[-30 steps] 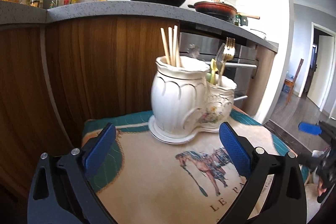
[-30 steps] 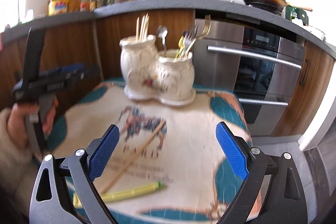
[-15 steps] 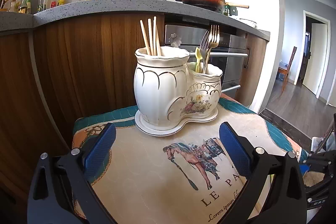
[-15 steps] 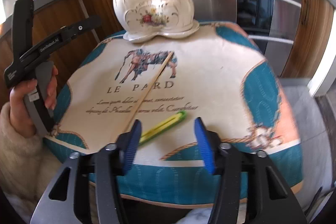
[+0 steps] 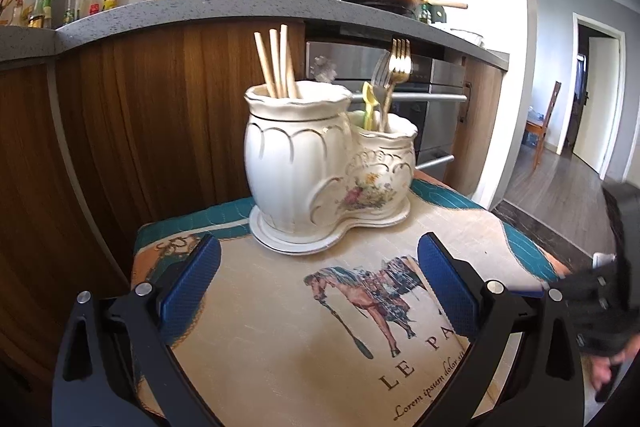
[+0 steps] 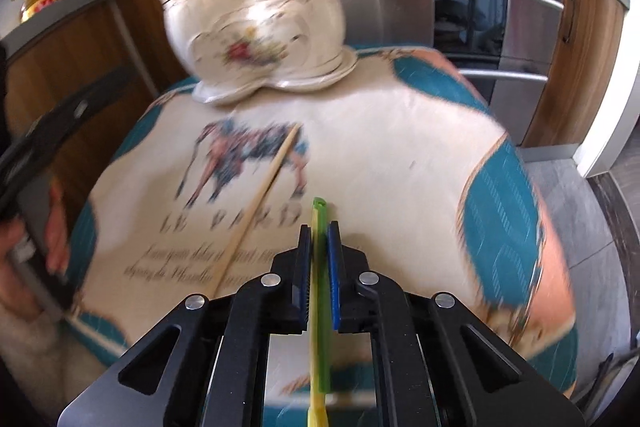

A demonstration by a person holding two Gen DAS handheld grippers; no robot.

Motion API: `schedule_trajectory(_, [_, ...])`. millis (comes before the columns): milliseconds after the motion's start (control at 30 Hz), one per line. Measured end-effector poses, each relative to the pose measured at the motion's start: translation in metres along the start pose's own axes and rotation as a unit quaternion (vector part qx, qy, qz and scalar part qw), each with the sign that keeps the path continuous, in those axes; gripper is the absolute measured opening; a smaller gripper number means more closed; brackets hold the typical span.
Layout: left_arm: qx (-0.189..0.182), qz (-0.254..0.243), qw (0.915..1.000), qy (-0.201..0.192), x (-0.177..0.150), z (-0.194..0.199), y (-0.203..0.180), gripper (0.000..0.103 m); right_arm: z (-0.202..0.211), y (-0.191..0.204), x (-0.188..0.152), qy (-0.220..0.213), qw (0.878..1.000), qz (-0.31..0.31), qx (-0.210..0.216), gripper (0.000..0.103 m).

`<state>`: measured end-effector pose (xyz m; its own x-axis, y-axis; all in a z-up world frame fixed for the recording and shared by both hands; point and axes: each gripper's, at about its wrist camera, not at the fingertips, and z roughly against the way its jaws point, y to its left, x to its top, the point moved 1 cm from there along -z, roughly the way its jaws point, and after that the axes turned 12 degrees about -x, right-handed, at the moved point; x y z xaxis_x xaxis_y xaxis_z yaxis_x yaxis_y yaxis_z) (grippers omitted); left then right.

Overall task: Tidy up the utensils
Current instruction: 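Grasp the yellow-green plastic spoon with the right tool while the left tool grasps a chopstick, then lower the plastic spoon into the smaller cup with right while left lowers chopstick into larger cup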

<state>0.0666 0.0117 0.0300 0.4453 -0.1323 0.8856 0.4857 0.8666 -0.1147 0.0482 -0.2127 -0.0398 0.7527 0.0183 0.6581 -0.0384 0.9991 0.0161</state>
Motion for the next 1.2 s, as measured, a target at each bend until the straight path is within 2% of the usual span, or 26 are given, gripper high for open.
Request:
schedule_trajectory(100, [-0.002,-0.013,0.9999,0.007,-0.002,-0.004,-0.007,0.097,-0.009,-0.007,0.014,-0.019,1.000,-0.013,-0.011,0.009])
schedule_trajectory(233, [-0.020,-0.009,0.9993,0.029,-0.005,-0.013,-0.015,0.097,-0.015,-0.015,0.018,-0.004,1.000,-0.021,-0.002,0.009])
schedule_trajectory(300, [-0.039,-0.002,0.9980,0.050,-0.009,-0.020,-0.022,0.097,-0.011,-0.017,0.012,-0.001,1.000,-0.012,-0.002,0.023])
schedule_trajectory(367, [-0.050,-0.005,0.9956,0.079,-0.013,-0.028,-0.032,0.096,-0.008,-0.019,0.006,0.002,1.000,-0.008,0.002,0.029])
schedule_trajectory(433, [-0.064,-0.012,0.9920,0.108,-0.018,-0.036,-0.044,0.089,-0.005,-0.023,0.000,0.005,1.000,-0.005,0.011,0.030])
schedule_trajectory(567, [-0.082,-0.027,0.9837,0.157,-0.030,-0.051,-0.067,0.068,-0.004,-0.021,-0.002,0.003,1.000,0.016,0.012,0.030])
schedule_trajectory(667, [-0.087,-0.040,0.9773,0.189,-0.039,-0.063,-0.079,0.052,-0.007,-0.018,0.001,0.006,0.999,0.037,0.012,0.030])
schedule_trajectory(733, [-0.086,-0.046,0.9746,0.202,-0.043,-0.068,-0.084,0.047,-0.009,-0.019,0.003,0.009,0.999,0.041,0.015,0.030])
schedule_trajectory(933, [-0.065,-0.043,0.9766,0.200,-0.045,-0.071,-0.079,0.026,-0.013,-0.014,0.006,0.006,0.998,0.067,0.000,0.026])
schedule_trajectory(1000, [-0.061,-0.051,0.9769,0.198,-0.045,-0.071,-0.080,0.015,-0.012,-0.013,0.005,0.001,0.997,0.071,-0.008,0.023])
schedule_trajectory(1167, [-0.062,-0.052,0.9777,0.194,-0.044,-0.067,-0.078,0.012,-0.012,-0.013,0.004,-0.010,0.998,0.066,-0.011,0.011])
schedule_trajectory(1200, [-0.063,-0.050,0.9783,0.191,-0.043,-0.065,-0.076,0.008,-0.011,-0.013,0.004,-0.013,0.998,0.061,-0.009,0.010])
